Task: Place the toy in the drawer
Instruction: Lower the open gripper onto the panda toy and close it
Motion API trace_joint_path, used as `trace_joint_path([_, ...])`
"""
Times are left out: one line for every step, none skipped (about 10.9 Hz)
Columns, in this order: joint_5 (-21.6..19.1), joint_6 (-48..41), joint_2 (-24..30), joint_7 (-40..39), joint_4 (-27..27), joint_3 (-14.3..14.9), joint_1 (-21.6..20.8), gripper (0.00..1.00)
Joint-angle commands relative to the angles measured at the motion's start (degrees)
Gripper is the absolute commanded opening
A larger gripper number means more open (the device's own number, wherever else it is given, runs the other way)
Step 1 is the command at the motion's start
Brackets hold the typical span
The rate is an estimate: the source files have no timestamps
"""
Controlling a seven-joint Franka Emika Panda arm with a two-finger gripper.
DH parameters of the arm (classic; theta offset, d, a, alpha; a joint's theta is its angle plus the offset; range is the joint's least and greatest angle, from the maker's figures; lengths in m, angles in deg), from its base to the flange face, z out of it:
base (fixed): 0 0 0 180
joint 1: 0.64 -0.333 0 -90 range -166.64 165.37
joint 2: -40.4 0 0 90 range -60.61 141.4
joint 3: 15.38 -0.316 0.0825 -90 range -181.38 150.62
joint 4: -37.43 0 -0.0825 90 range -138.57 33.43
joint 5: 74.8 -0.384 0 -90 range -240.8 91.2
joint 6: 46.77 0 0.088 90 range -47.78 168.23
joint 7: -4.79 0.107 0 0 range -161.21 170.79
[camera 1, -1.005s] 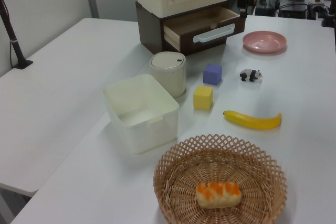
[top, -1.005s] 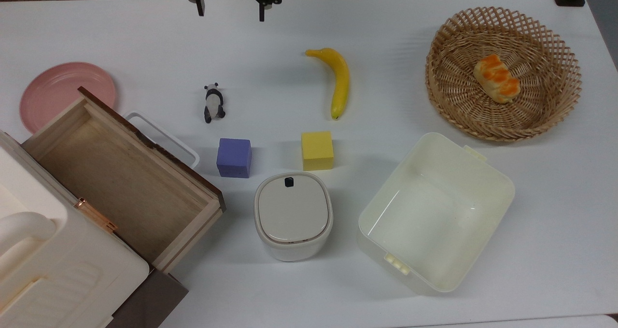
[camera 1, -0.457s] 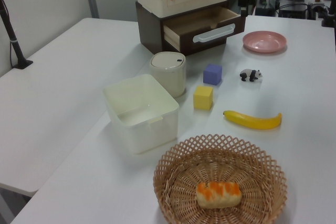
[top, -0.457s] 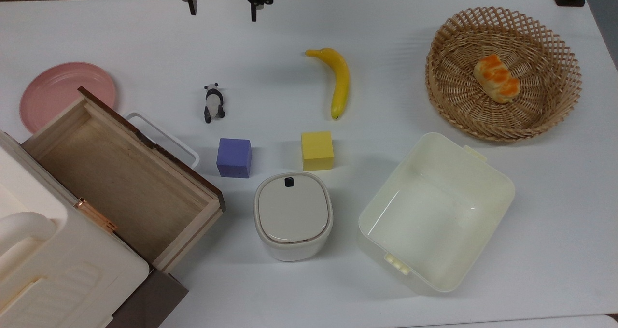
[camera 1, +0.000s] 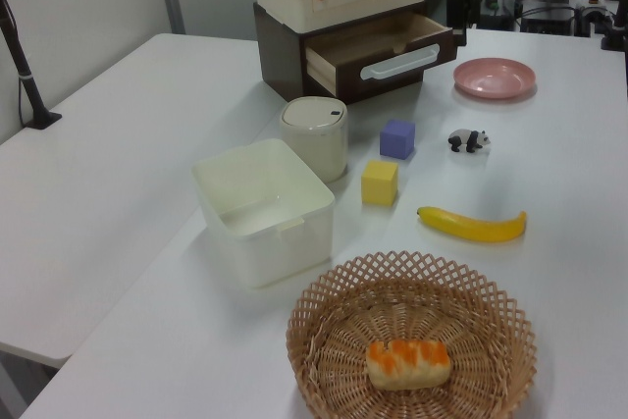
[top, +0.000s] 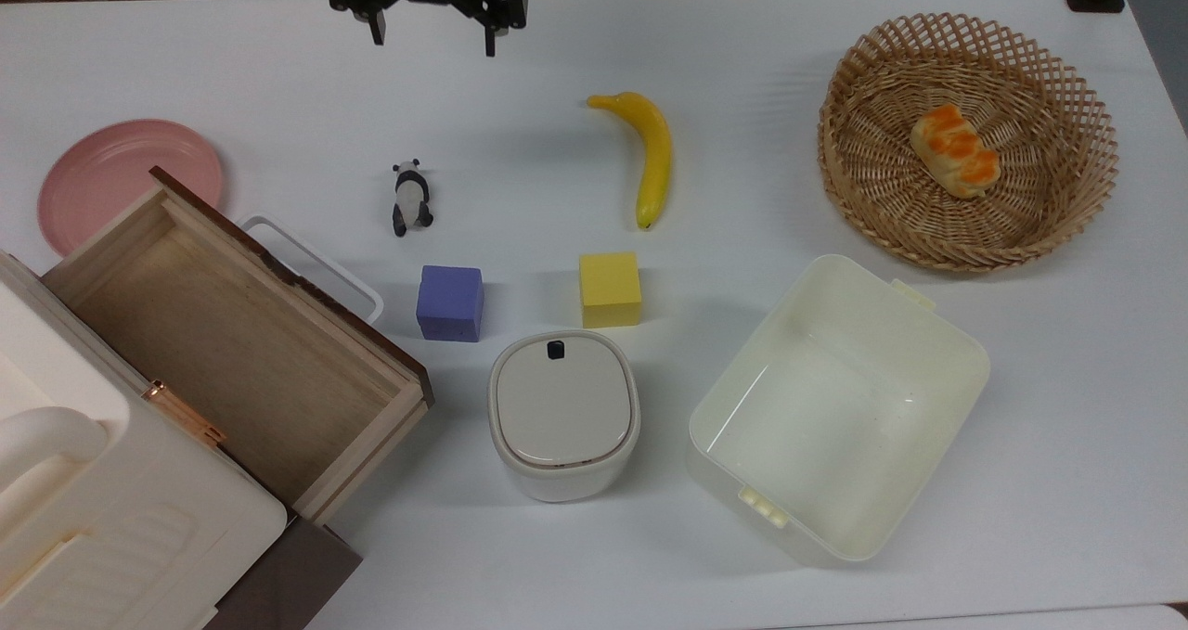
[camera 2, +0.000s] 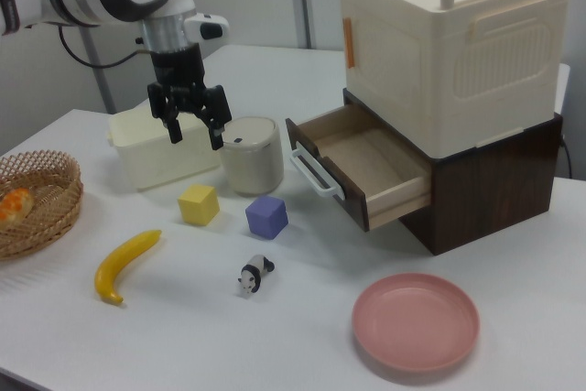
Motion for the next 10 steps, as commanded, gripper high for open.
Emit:
trace_joint_path([-0.5, 5.1, 0.6, 0.8, -5.6, -0.1, 0.0, 1.0])
trace_joint_path([-0.4, 6.1, 0.8, 0.8, -7.5, -0.1, 0.0, 1.0])
trace_joint_path([-0.2, 6.3, 1.1, 0.4, -9.9, -0.1, 0.5, 1.0])
trace_joint_path([1.0, 7.1, 0.9, 0.3, -11.7, -0.1, 0.8, 1.0])
trace_joint_path([1.7, 9.9, 1.0, 0.3, -14.7, -0.1, 0.9, 1.0])
trace_joint_path([2.3, 13.2, 1.0, 0.1, -17.4, -0.1, 1.1, 1.0])
trace_joint_path([3.1, 15.7, 0.4, -0.6, -19.1, -0.1, 2.3, 1.0])
trace_joint_path([3.3, 18.3, 0.1, -2.7, -21.1, -0.1, 3.3, 1.0])
trace_joint_path([3.3, 21.4, -0.9, -4.9, -22.8, -0.1, 4.4, 1.0])
trace_joint_path([3.5, 23.0, -2.1, -5.8, -23.4, -0.1, 5.2, 1.0])
